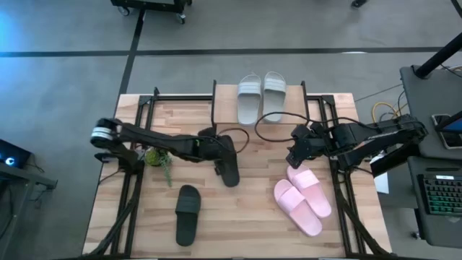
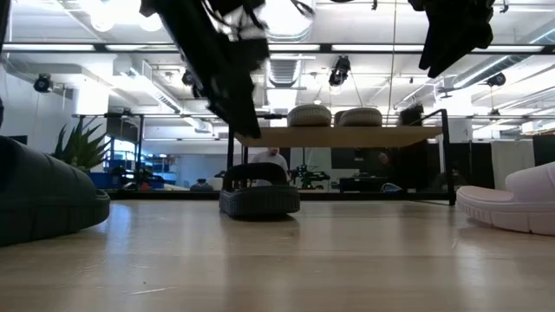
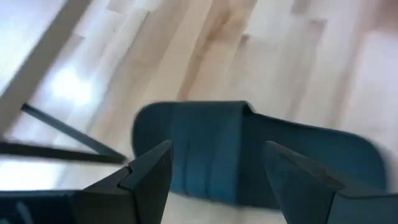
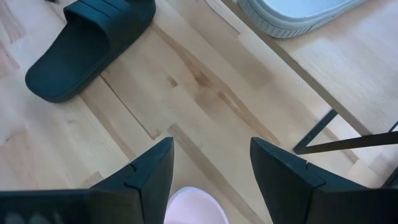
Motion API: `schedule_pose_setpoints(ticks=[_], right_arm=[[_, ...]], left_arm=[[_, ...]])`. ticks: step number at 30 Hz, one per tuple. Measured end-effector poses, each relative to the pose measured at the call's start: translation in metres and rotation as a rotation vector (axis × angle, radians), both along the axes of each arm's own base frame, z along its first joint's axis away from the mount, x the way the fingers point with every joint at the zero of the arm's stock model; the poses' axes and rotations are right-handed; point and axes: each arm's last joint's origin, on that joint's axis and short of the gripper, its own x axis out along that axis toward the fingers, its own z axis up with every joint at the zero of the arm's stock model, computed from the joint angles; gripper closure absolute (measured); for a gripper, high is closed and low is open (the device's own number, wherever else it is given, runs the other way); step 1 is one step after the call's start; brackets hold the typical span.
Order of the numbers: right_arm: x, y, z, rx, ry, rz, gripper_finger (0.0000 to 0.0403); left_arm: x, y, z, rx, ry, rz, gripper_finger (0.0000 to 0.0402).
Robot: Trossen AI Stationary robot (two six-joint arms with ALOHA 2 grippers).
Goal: Pick and place slides into the shelf
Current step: Move the black right slipper to the top center of the table
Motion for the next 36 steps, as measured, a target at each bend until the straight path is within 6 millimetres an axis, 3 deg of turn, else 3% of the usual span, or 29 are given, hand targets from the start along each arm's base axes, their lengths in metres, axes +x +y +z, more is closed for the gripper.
schedule_pose_setpoints(ticks=[5,12,17,23,27,36], right_arm=[[-0.001,0.000,0.001,0.001,-0.003,0.000,0.0200],[-0.001,0.000,-0.002,-0.008,0.008,0.005,0.0200],[-0.001,-0.001,-0.004,-0.014,0.014,0.000,0.0200],[-0.001,-0.006,-0.008,-0.019,0.028,-0.023,0.0200],[0.000,-0.010,-0.009,-0.019,0.030,-0.044,0.0199],[0.000,-0.012,-0.009,-0.017,0.027,-0.053,0.0200]], left_arm=[[-0.034,-0.015,0.023,-0.344,0.067,-0.078,0.0169],[-0.088,-0.104,0.029,-0.087,0.259,-0.404,0.0178],[-0.106,-0.156,0.027,-0.115,0.147,-0.377,0.0182],[-0.112,-0.198,0.007,-0.143,0.173,-0.374,0.0182],[-0.109,-0.212,-0.016,-0.088,0.267,-0.360,0.0182],[-0.107,-0.210,-0.054,0.018,0.412,-0.131,0.0182]])
